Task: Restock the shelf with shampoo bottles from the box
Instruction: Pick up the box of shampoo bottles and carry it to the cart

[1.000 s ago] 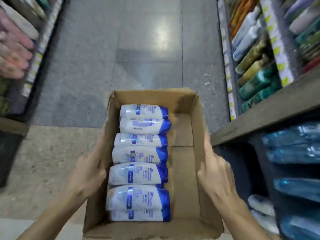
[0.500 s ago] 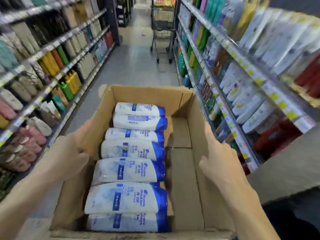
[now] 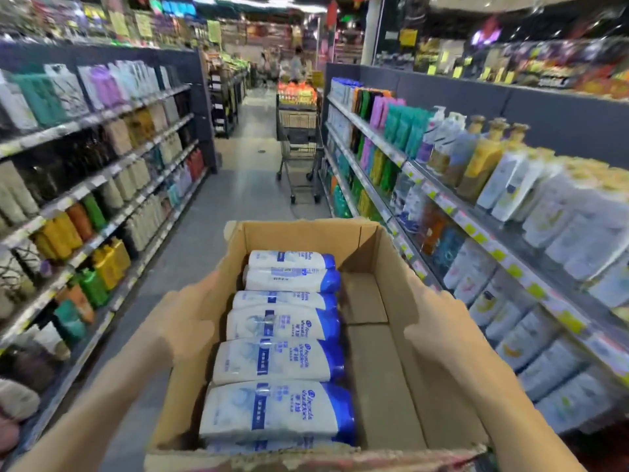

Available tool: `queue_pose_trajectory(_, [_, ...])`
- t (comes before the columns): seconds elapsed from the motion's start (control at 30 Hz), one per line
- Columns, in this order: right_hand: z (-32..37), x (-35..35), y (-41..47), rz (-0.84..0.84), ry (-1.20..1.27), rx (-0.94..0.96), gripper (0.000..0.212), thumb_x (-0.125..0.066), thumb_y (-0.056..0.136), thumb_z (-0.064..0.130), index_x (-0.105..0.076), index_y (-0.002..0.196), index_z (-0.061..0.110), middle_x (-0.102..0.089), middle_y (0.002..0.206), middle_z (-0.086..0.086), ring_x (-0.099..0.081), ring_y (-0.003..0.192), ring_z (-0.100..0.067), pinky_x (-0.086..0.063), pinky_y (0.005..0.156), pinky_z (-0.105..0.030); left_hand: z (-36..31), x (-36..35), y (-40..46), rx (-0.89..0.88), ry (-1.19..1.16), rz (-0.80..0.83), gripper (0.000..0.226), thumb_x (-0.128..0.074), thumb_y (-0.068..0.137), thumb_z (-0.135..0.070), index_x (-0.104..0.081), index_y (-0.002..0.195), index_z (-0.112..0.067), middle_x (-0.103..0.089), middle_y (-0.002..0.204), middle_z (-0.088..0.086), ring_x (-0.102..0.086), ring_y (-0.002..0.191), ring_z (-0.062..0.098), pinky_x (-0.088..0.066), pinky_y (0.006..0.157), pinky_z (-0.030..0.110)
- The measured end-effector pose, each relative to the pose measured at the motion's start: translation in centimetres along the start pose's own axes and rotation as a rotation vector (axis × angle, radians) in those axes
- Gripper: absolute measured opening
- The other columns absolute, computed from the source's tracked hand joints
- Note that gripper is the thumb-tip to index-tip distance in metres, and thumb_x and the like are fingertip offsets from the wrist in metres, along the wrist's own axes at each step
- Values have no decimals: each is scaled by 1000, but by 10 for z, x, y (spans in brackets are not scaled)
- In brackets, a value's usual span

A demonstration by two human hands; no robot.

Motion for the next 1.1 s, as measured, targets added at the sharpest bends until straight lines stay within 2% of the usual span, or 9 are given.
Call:
queue_pose_trajectory(0.1, [4,-2,81,-23,16,9,98,-54,78,8,4,151,35,-37,66,-1,-41,58,-22,-26,42,-25,16,-1,81,46,41,-20,82,-54,78,-20,-17,149,-38,-59,132,3,-58,115,27,-48,93,34])
queue_pose_trajectory(0.27, [6,-29,240,-41,23,60,99,-56,77,9,3,151,34,-43,73,-5,-51,72,-31,-42,58,-31,57,-7,228,193,62,-117,57,-52,81,-1,-45,128,-34,-63,96,3,-58,65,18,-47,50,28])
queue_pose_trajectory(0.33, [9,-35,300,-35,43,48,99,-57,77,8,3,152,32,-39,64,-2,-47,66,-28,-42,56,-31,60,-1,287,198,90,-130,66,-57,81,-2,-40,141,-24,-64,101,8,-60,75,18,-46,53,22])
queue_pose_trajectory(0.5, [25,-41,447,-17,57,31,94,-57,80,10,0,152,30,-29,66,-1,-42,72,-29,-41,63,-33,73,20,426,186,9,-104,85,-54,82,1,-18,150,-35,-65,114,5,-52,50,6,-31,34,10])
queue_pose_trajectory(0.77, [51,-69,688,-33,72,42,100,-55,78,9,8,150,37,-43,65,0,-51,69,-28,-47,64,-34,105,50,667,87,-49,-85,81,-59,80,-12,-21,147,-38,-64,118,-2,-59,79,7,-46,66,21])
queue_pose_trajectory(0.83, [54,-76,756,-92,73,34,102,-56,77,11,10,149,42,-51,69,-3,-52,65,-26,-46,58,-32,112,58,734,43,-109,-68,81,-51,70,-30,-26,146,-38,-59,133,2,-62,106,20,-50,86,29])
queue_pose_trajectory(0.9, [61,-77,820,-123,92,25,104,-55,76,11,12,146,47,-52,69,-4,-54,66,-28,-46,57,-35,122,67,800,26,-108,-42,81,-47,70,-26,-25,147,-37,-54,139,1,-55,123,22,-45,97,31])
queue_pose_trajectory(1.0, [71,-71,915,-148,112,-3,102,-54,72,10,5,147,48,-51,69,-6,-51,65,-31,-44,56,-35,141,79,907,23,-100,-76,82,-49,78,-1,-25,147,-39,-62,131,1,-61,113,19,-50,94,33])
queue_pose_trajectory(1.1, [65,-70,1007,-200,84,-10,100,-53,70,10,-1,149,42,-62,84,-15,-58,79,-37,-44,61,-37,146,85,1007,-10,-75,-47,92,-47,72,-2,-18,144,-51,-69,119,0,-68,84,21,-56,79,40])
Point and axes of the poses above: each hand's wrist, its own y-axis towards the middle knuckle, its own x-axis out of the back of the hand, z = x × y, the point moved 5 cm from there along y, towards the middle knuckle
